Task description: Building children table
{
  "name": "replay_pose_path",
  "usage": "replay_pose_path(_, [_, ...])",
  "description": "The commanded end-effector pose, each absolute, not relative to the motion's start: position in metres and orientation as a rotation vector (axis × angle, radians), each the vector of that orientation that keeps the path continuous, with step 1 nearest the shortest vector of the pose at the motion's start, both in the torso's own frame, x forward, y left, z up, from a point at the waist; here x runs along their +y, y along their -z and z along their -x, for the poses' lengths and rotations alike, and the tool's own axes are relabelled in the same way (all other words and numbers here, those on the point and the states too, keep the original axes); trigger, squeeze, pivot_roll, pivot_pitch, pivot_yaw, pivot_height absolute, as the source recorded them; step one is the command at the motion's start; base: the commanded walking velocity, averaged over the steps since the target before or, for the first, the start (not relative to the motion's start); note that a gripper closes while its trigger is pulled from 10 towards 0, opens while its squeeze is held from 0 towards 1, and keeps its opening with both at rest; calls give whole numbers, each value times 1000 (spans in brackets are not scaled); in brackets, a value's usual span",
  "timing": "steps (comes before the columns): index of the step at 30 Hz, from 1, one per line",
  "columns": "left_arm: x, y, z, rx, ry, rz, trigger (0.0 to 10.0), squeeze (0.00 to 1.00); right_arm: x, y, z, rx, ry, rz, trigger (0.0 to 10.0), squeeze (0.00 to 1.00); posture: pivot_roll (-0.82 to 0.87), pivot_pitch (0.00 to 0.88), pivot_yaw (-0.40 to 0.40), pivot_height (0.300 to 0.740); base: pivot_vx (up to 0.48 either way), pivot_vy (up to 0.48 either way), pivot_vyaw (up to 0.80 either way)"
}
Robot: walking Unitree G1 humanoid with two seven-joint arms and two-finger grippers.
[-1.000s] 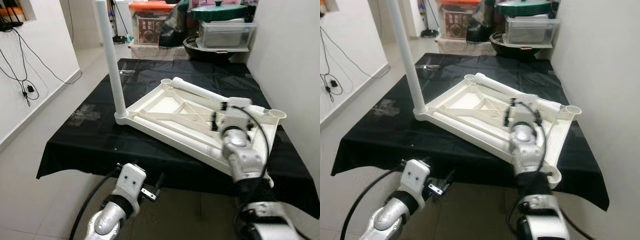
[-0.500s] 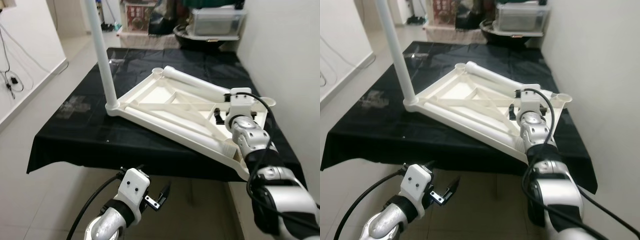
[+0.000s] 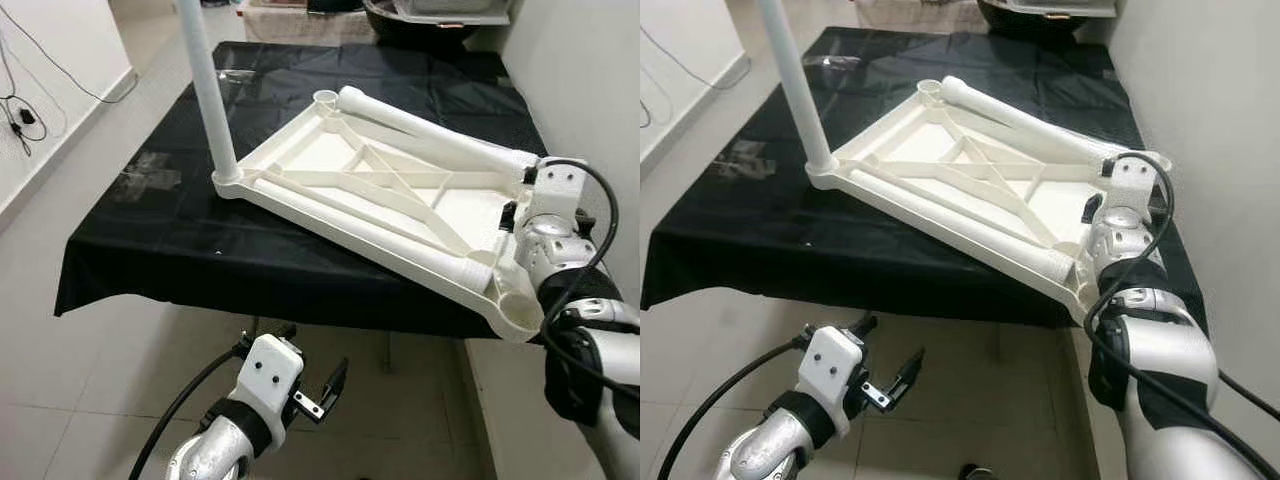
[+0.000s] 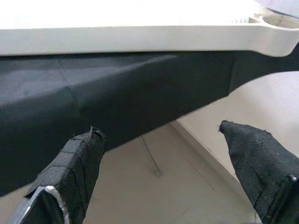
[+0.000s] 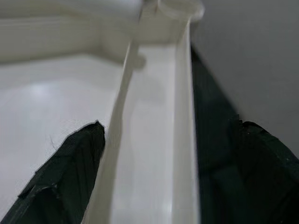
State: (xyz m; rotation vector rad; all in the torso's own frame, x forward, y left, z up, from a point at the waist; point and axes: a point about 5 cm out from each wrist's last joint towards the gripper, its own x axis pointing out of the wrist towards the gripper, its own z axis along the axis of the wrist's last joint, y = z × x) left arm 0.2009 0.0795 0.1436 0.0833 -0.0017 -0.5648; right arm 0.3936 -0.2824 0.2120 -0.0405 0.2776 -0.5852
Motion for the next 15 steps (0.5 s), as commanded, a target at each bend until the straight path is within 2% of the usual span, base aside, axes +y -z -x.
replay_pose_path(1, [79, -142, -196, 19, 578, -82, 10000, 0, -283, -203, -391, 322, 605, 6, 10000, 0, 110, 245, -18, 740, 0, 0, 0])
replay_pose_path(6, [77, -142, -195, 23, 585, -81, 10000, 0, -300, -200, -382, 321, 732, -68, 10000, 0, 109, 232, -23, 740, 0, 0, 0])
replay_pose_path(7, [77, -141, -195, 24, 585, -82, 10000, 0, -303, -200, -381, 313, 759, -109, 9608, 0, 112, 230, -25, 740, 0, 0, 0])
replay_pose_path(9, [77, -141, -196, 24, 586, -83, 10000, 0, -305, -201, -380, 306, 775, -129, 9608, 0, 112, 230, -25, 740, 0, 0, 0])
replay_pose_path(10, [77, -141, -196, 24, 586, -83, 10000, 0, -305, -201, -380, 306, 775, -129, 9608, 0, 112, 230, -25, 740, 0, 0, 0])
replay_pose_path(11, [76, -141, -196, 26, 587, -84, 10000, 0, -303, -204, -382, 288, 756, -233, 10000, 0, 111, 226, -27, 740, 0, 0, 0])
replay_pose_path(15, [76, -140, -196, 32, 594, -87, 10000, 0, -295, -223, -392, 201, 632, -363, 10000, 0, 110, 216, -26, 740, 0, 0, 0])
